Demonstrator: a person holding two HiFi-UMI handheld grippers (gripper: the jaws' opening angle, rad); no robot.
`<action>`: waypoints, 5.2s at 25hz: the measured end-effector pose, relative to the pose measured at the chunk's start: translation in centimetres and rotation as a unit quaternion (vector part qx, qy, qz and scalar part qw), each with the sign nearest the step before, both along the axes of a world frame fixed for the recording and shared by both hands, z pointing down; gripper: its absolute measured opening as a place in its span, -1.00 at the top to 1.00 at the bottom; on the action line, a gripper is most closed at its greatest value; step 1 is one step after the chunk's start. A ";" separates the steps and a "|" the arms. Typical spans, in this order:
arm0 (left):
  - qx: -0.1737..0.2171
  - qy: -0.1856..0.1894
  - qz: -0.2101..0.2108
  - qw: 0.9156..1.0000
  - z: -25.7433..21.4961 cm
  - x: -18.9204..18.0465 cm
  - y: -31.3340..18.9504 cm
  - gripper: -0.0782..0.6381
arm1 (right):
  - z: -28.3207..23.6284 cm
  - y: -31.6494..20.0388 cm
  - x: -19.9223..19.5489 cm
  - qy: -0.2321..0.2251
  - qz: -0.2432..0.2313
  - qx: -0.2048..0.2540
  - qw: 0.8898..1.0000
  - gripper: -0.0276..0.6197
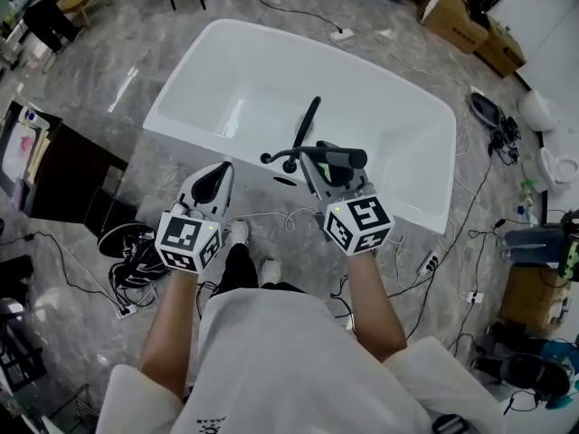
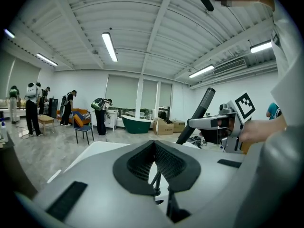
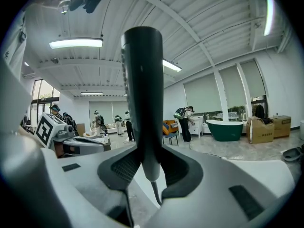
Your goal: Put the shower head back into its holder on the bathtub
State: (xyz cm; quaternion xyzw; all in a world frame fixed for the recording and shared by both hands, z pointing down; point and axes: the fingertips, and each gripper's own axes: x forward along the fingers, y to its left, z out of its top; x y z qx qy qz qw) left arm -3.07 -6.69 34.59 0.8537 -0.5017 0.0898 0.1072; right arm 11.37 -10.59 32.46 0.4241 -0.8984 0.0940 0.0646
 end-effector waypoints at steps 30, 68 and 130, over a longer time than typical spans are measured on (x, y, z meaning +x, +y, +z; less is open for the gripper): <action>-0.058 0.026 0.094 0.994 5.7 -3.8 -12.4 0.75 | 9.5 -8.2 -5.3 0.037 0.062 -0.083 0.994 0.47; -0.147 0.026 0.077 0.986 18.2 -5.1 -14.6 0.75 | 25.4 -11.0 -6.6 0.097 0.058 -0.171 0.979 0.47; -0.207 0.028 0.077 0.975 27.7 -3.1 -15.8 0.75 | 42.2 -13.1 -7.9 0.124 0.097 -0.255 0.954 0.47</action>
